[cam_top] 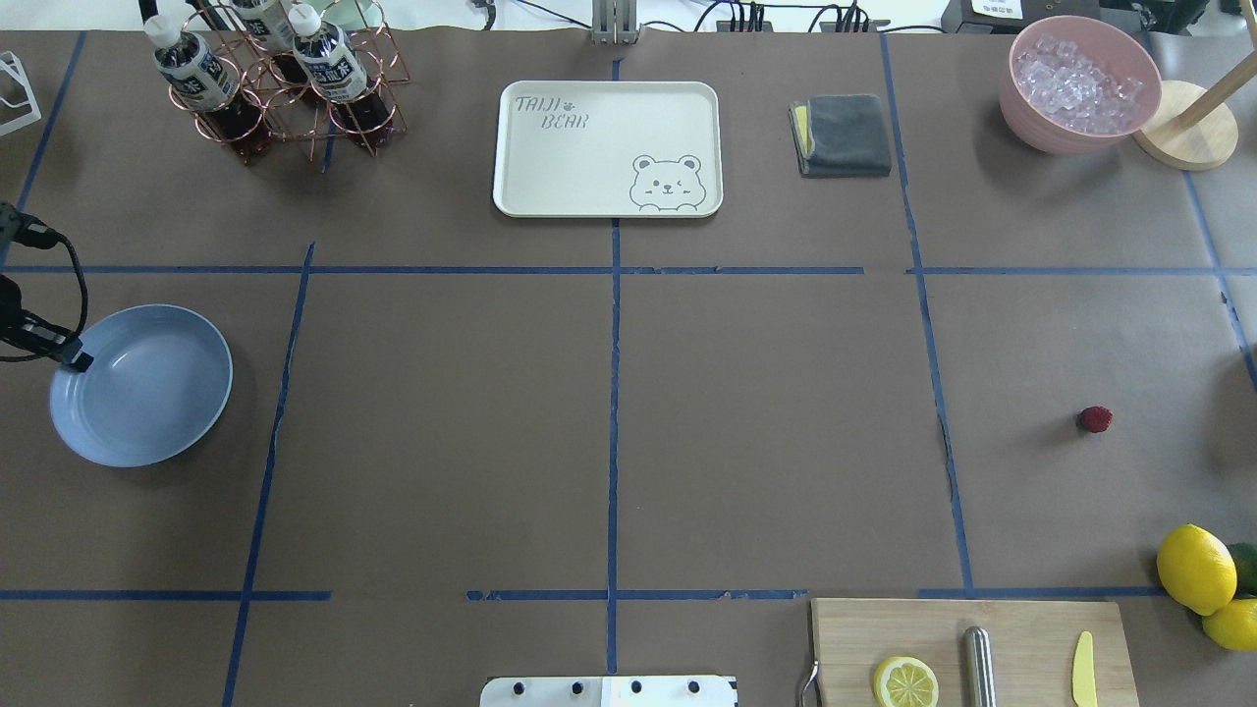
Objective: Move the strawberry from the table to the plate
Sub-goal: 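Reach the left gripper to the light blue plate's rim and grasp it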
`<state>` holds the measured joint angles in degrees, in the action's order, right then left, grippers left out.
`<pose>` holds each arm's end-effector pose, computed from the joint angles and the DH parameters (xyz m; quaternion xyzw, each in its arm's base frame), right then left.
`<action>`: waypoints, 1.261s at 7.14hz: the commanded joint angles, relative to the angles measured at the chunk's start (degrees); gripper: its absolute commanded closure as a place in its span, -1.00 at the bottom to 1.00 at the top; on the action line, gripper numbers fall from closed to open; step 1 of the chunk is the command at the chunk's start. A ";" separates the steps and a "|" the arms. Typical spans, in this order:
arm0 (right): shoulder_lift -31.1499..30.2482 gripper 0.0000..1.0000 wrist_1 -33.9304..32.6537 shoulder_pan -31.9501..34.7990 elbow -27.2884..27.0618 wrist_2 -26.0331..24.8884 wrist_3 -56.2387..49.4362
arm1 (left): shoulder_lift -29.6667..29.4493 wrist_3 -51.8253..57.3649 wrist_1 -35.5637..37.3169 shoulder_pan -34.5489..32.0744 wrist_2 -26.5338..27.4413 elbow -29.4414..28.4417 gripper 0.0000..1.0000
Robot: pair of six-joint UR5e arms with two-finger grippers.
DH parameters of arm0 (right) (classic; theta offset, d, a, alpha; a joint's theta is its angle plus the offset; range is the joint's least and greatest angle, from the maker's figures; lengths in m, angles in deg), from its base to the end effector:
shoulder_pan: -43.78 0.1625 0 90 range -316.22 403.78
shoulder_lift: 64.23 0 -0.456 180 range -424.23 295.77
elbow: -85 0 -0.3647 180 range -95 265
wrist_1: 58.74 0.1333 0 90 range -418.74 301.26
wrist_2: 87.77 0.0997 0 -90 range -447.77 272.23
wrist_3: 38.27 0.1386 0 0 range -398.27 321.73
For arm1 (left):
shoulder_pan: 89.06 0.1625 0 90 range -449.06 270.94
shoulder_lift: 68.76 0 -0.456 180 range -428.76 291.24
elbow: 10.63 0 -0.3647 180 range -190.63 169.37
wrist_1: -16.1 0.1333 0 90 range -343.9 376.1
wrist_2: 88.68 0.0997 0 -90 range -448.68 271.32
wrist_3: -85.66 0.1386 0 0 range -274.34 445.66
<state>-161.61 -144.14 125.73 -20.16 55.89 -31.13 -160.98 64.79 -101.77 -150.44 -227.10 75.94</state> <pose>-0.0371 -0.4167 0.6242 0.0361 -0.4575 -0.0557 0.8867 0.2196 -0.4642 0.6633 0.0239 0.4504 0.1543 0.8791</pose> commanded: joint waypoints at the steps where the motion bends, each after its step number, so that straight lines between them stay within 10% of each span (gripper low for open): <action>1: 0.00 -1.00 0.14 -0.04 0.04 0.84 -0.02 | -0.94 -12.10 -0.08 0.03 -6.24 7.26 1.00; 5: 0.09 -1.00 0.32 -0.04 -0.13 4.95 0.24 | -12.49 -45.47 -12.52 11.33 -6.96 10.12 1.00; 9: 0.26 -1.00 0.23 -0.04 0.30 6.62 0.77 | -28.95 -60.68 -12.39 27.88 12.88 2.49 1.00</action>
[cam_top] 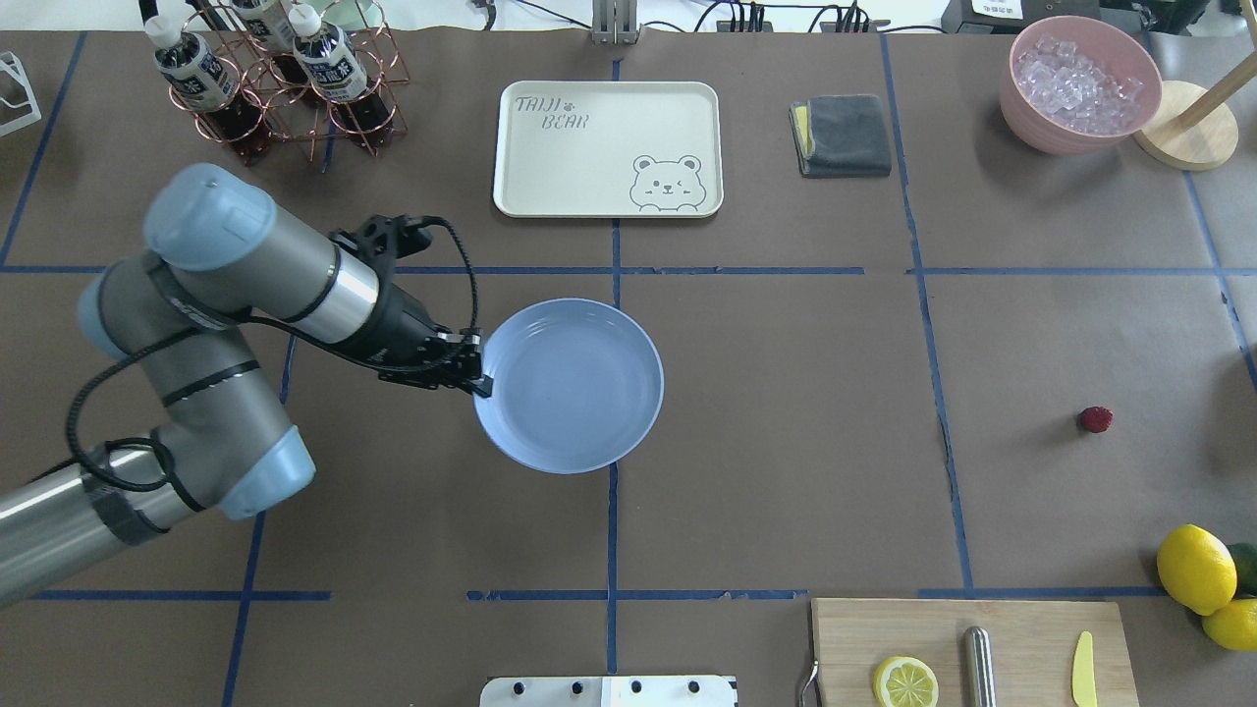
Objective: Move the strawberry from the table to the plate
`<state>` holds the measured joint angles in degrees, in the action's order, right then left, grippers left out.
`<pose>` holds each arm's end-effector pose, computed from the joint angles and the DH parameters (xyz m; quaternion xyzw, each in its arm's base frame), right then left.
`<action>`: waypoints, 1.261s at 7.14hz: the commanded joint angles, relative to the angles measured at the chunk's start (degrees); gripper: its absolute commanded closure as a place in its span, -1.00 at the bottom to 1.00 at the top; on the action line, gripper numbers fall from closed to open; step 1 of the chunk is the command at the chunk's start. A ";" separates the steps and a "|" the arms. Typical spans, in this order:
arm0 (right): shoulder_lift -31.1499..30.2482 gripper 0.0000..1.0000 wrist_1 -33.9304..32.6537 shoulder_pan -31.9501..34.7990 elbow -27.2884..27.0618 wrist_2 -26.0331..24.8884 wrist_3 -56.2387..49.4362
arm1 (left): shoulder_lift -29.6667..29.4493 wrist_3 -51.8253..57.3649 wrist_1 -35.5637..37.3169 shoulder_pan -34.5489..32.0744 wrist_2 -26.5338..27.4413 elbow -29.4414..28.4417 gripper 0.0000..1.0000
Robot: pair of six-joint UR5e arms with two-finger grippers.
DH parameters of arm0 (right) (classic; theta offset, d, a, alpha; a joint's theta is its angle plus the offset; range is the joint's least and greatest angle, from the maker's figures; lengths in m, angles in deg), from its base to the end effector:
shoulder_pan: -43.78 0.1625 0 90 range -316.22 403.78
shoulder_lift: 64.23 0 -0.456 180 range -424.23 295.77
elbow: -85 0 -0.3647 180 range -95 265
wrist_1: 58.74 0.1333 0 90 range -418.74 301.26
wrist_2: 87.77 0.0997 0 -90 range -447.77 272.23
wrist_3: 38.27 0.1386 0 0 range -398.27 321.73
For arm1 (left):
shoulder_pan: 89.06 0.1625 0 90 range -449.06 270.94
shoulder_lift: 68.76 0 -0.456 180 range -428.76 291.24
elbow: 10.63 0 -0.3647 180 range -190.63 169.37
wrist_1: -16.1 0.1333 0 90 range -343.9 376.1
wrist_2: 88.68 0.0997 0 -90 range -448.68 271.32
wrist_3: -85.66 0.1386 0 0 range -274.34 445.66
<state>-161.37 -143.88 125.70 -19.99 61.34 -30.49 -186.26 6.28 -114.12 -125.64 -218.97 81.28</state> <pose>-0.0445 -0.4154 0.6126 0.0277 -0.4988 -0.0569 0.8644 0.5056 -0.4296 0.3312 -0.0445 0.6044 0.0185 0.7952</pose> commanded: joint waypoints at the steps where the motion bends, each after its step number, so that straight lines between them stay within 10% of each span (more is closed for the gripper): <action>1: 0.02 -1.00 -0.03 -0.09 0.22 1.54 0.12 | -4.49 -3.13 -0.21 4.31 7.04 -4.79 1.00; 9: 0.46 -1.00 0.05 -2.11 0.05 1.28 0.30 | -3.79 -2.79 -0.65 5.47 9.52 -6.47 1.00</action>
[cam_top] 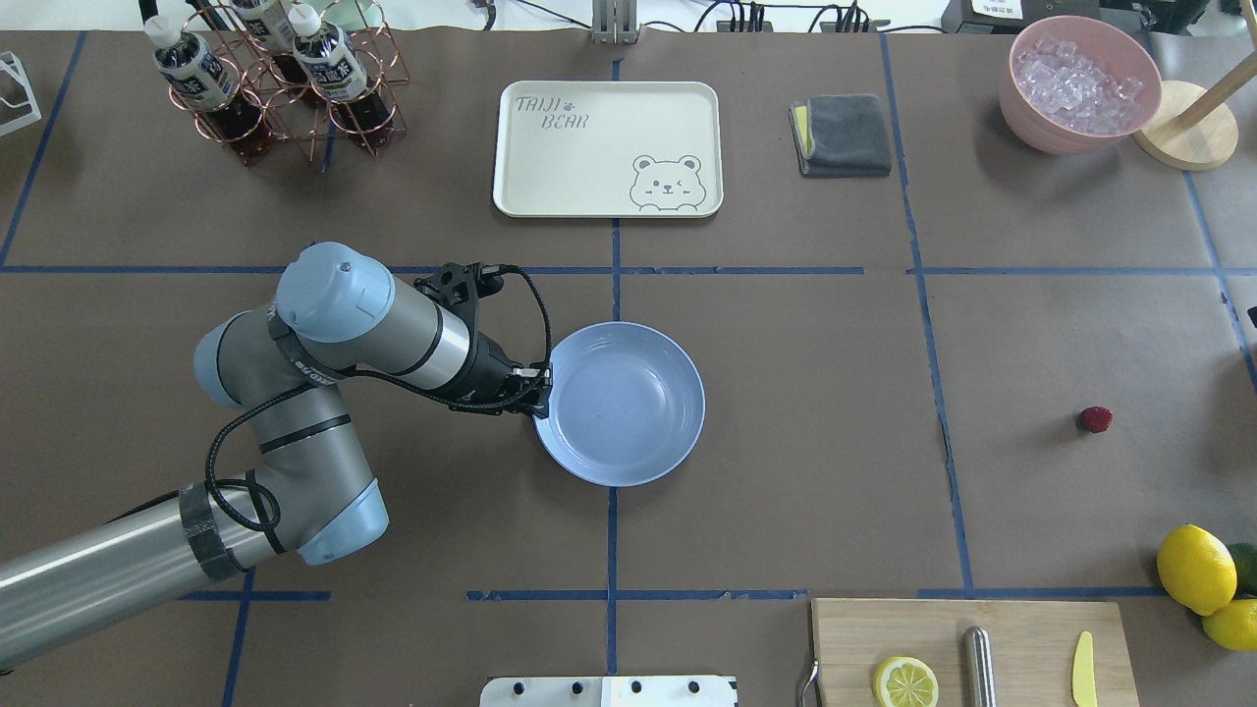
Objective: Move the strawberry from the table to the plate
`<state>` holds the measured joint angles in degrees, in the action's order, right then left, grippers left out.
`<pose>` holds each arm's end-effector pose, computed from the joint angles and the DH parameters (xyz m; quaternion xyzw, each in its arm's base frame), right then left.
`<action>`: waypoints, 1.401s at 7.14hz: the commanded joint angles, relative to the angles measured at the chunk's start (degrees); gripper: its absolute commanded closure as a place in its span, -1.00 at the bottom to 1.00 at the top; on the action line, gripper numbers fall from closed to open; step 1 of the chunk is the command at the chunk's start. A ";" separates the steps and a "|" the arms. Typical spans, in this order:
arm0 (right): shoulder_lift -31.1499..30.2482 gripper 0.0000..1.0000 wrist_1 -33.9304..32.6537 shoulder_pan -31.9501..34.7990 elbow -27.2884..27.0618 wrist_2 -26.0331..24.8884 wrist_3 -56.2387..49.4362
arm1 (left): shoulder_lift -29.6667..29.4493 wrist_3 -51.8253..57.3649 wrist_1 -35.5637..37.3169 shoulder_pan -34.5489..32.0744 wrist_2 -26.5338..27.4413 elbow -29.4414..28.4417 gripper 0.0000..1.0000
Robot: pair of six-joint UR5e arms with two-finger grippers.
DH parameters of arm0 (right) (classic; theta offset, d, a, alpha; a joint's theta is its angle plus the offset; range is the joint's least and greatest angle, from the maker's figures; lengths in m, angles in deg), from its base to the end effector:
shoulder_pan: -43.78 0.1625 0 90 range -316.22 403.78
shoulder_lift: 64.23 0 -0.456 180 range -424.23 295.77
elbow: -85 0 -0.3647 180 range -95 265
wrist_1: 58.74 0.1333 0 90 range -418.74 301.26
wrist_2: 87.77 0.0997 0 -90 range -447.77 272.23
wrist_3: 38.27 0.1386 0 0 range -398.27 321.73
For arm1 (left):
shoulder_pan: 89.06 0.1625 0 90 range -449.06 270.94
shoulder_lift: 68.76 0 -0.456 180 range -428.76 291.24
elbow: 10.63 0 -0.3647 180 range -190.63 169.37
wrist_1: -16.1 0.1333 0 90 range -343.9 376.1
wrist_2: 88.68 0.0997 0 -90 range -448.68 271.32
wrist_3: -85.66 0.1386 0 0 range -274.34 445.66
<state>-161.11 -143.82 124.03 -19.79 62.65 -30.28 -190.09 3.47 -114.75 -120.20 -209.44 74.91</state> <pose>-0.0584 -0.4151 0.6096 0.0183 -0.5089 -0.0694 0.8578 0.5758 -0.4208 0.3401 -0.0285 0.5799 -0.0172 0.8140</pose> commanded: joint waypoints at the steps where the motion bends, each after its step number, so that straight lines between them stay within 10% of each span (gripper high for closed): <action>1: 0.38 -1.00 0.09 -0.71 -0.14 -0.04 0.01 | 0.13 0.01 -0.10 0.29 0.00 -0.20 1.00; 2: 0.81 -1.00 0.09 -1.23 -0.14 -0.04 0.01 | 0.13 0.01 -0.10 0.29 0.00 -0.37 1.00; 3: 1.34 -1.00 0.09 -1.84 -0.32 -0.04 0.01 | 0.13 0.01 -0.98 0.38 0.00 -0.55 0.34; 5: 1.26 -1.00 4.09 -2.55 0.03 -0.04 0.18 | 0.48 -0.07 -2.65 0.38 0.79 -0.20 -0.25; 7: 0.82 -1.00 7.71 -3.69 -0.32 -0.65 6.03 | 0.65 -0.42 -2.48 -0.75 0.79 2.25 -0.31; 10: -4.78 -1.00 35.96 -19.80 -0.06 -21.67 33.84 | 0.65 -0.60 -2.48 -1.72 0.79 4.54 -0.37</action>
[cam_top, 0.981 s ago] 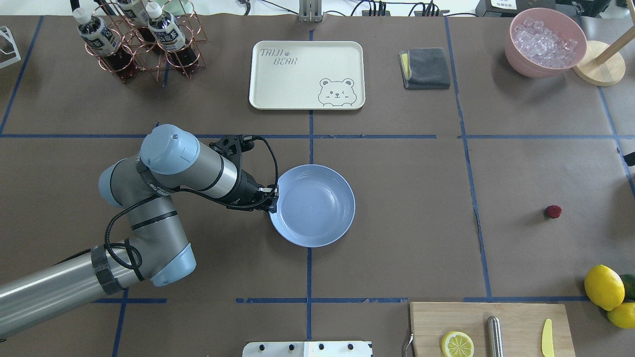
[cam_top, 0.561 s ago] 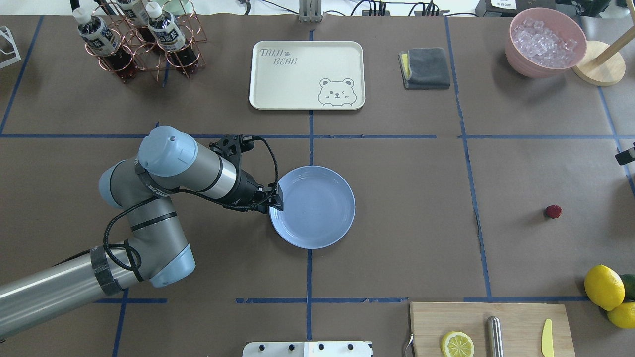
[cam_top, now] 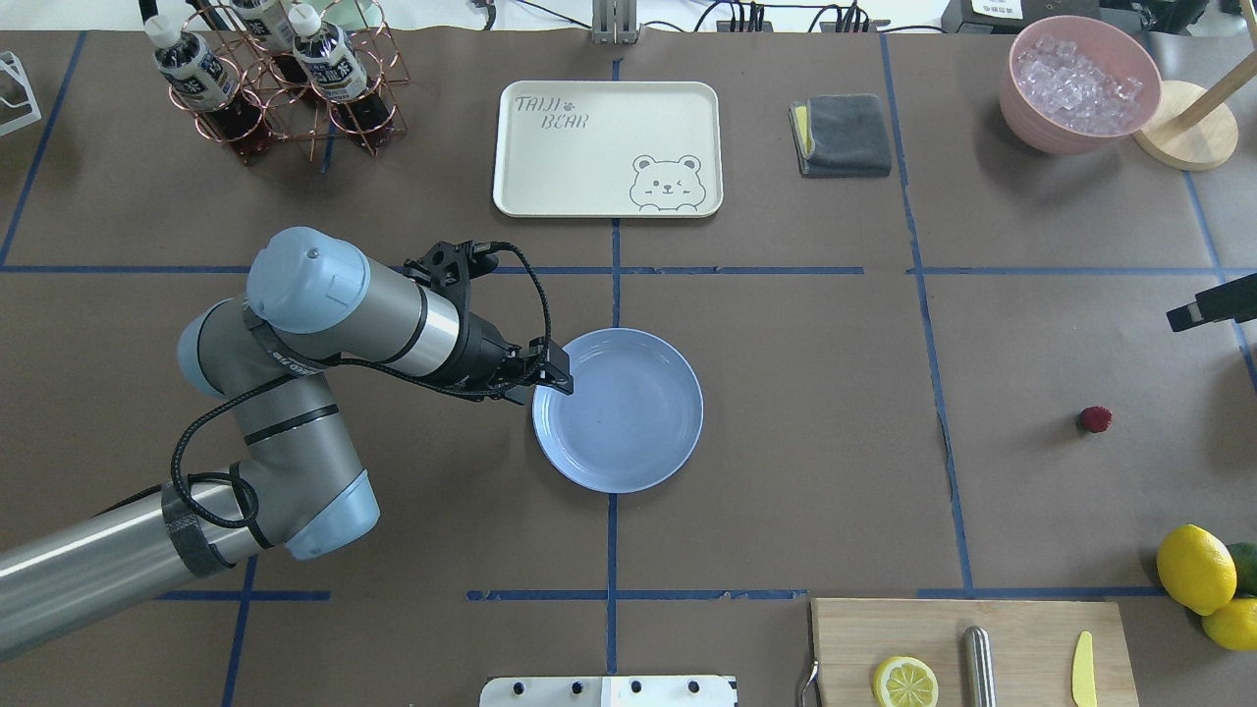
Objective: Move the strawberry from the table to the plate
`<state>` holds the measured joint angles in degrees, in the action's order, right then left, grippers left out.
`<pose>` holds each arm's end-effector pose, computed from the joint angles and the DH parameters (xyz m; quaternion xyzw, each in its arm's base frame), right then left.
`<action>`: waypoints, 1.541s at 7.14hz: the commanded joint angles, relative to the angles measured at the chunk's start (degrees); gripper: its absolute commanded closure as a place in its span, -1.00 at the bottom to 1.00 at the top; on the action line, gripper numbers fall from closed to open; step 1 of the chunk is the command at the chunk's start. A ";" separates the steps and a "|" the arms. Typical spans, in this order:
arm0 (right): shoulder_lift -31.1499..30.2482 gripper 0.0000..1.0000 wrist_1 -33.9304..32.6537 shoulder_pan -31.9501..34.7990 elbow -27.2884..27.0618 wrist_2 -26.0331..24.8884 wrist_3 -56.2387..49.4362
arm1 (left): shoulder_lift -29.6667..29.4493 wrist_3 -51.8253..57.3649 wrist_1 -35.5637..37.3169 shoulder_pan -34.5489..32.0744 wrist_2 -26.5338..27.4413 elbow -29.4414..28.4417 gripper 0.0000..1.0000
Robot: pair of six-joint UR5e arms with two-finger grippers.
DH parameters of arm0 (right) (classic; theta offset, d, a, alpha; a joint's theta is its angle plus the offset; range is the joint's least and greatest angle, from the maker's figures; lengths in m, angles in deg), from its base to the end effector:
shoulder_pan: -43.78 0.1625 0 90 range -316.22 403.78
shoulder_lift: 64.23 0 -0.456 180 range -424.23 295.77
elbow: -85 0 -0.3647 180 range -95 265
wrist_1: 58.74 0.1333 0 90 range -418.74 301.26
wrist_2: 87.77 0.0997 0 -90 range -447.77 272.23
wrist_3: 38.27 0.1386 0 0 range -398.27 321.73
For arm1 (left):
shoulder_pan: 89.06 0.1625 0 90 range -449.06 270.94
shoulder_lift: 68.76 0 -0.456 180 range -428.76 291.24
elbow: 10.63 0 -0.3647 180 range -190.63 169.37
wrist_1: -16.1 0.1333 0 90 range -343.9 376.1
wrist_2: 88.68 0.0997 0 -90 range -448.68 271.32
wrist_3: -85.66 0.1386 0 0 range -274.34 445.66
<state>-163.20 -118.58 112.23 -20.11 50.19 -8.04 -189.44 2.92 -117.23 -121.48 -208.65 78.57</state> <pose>-0.1285 -0.4081 0.5897 0.0874 -0.4717 -0.0605 0.8753 0.5503 -0.4254 0.3122 0.0002 0.6123 -0.0184 0.7904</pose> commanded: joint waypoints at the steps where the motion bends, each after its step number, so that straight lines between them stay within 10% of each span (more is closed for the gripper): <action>1: -3.41 -1.00 11.14 -10.07 0.34 -10.24 14.38 | 0.01 -0.05 0.09 -0.97 0.00 1.32 -0.37; 11: -1.84 -0.72 11.32 -20.82 7.01 -18.25 21.35 | 0.09 0.04 0.09 -1.95 -0.09 1.68 -0.39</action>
<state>-165.91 -107.16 91.52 -13.89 32.06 13.27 -189.36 2.89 -117.14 -123.40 -208.74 80.25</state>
